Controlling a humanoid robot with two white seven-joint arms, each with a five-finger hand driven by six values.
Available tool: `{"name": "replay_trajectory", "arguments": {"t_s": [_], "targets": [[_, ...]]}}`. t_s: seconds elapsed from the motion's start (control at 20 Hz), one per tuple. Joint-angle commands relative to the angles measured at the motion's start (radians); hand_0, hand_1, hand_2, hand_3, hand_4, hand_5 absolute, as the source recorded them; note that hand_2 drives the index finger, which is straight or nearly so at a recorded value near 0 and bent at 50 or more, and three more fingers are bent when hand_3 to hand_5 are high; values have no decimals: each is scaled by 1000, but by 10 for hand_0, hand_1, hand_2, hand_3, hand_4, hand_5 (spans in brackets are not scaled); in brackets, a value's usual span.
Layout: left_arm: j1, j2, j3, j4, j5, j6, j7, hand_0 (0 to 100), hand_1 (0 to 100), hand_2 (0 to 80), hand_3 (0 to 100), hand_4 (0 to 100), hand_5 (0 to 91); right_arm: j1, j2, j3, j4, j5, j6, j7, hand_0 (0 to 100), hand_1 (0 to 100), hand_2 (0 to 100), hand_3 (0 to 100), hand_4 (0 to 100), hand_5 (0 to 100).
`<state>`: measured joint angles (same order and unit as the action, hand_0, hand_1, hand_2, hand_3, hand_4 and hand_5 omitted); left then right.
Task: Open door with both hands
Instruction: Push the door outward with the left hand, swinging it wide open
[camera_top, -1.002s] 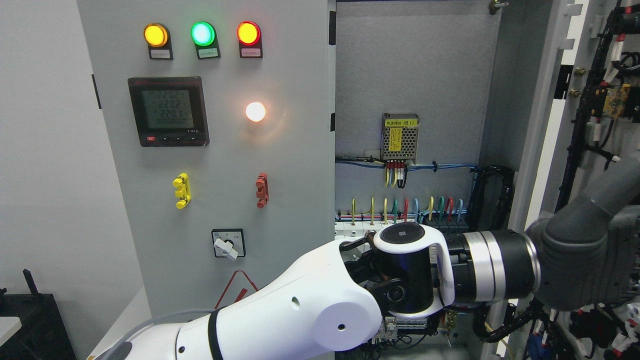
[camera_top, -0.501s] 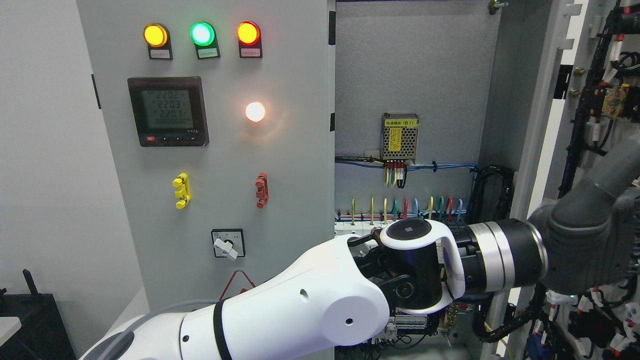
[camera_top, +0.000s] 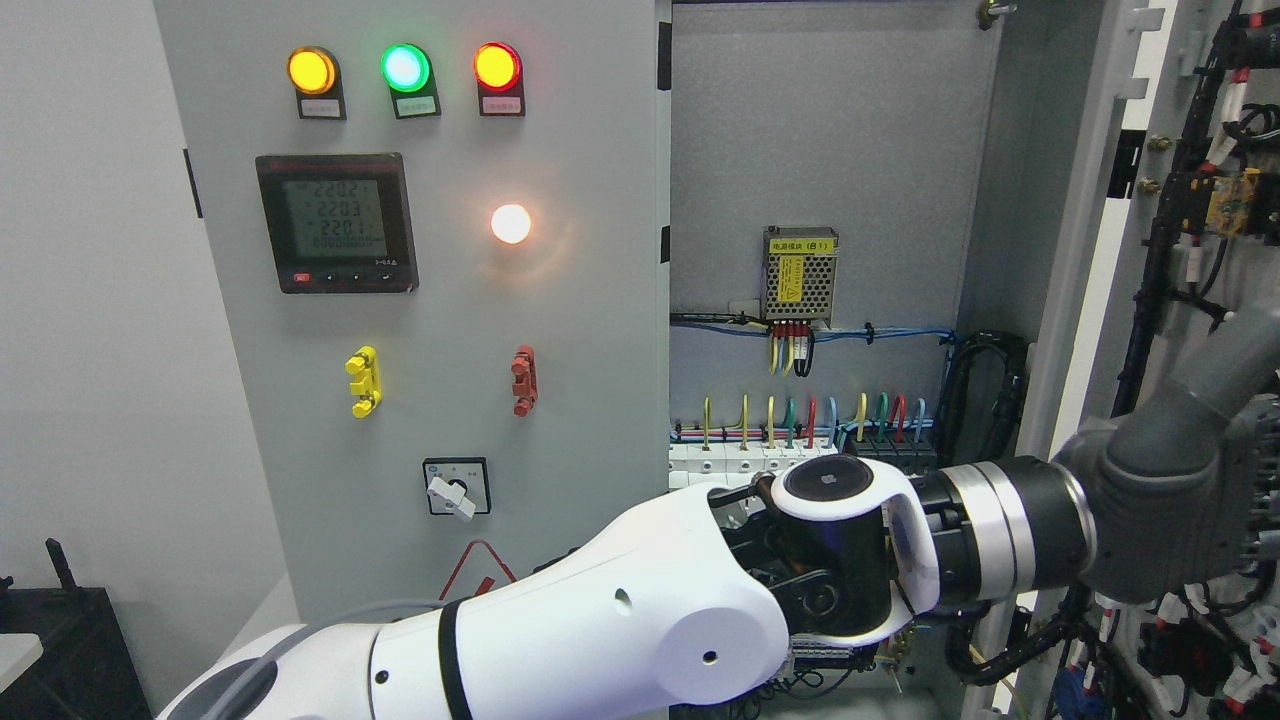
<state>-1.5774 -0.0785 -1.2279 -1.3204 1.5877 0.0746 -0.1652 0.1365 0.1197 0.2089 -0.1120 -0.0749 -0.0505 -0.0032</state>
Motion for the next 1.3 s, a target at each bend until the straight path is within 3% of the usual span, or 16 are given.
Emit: {"name": "replay_trajectory", "arguments": {"t_s": [0.0, 0.8, 1.0, 1.1, 1.25], "targets": [[-3, -3, -54, -6, 2, -7, 26, 0, 0, 0, 0, 33, 0, 0, 0, 0, 0, 1, 0, -1, 0, 0, 0, 0, 0, 0], [-15, -4, -47, -20, 0, -1, 18, 0, 0, 0, 0, 32, 0, 0, 0, 0, 0, 0, 0, 0, 0, 0, 0, 0, 0, 0], [-21, 8, 11, -22, -2, 17, 15, 0, 0, 0, 0, 32, 0, 0, 0, 0, 0, 0, 0, 0, 0, 0, 0, 0, 0, 0], [-16, 29, 44, -22, -8, 56, 0, 0, 0, 0, 0, 32, 0, 0, 0, 0, 0, 0, 0, 0, 0, 0, 0, 0, 0, 0], [11, 91, 65, -25, -17, 82, -66, 0, 0, 0, 0, 33, 0, 0, 0, 1, 0, 0, 0, 0, 0, 0, 0, 0, 0, 0]]}}
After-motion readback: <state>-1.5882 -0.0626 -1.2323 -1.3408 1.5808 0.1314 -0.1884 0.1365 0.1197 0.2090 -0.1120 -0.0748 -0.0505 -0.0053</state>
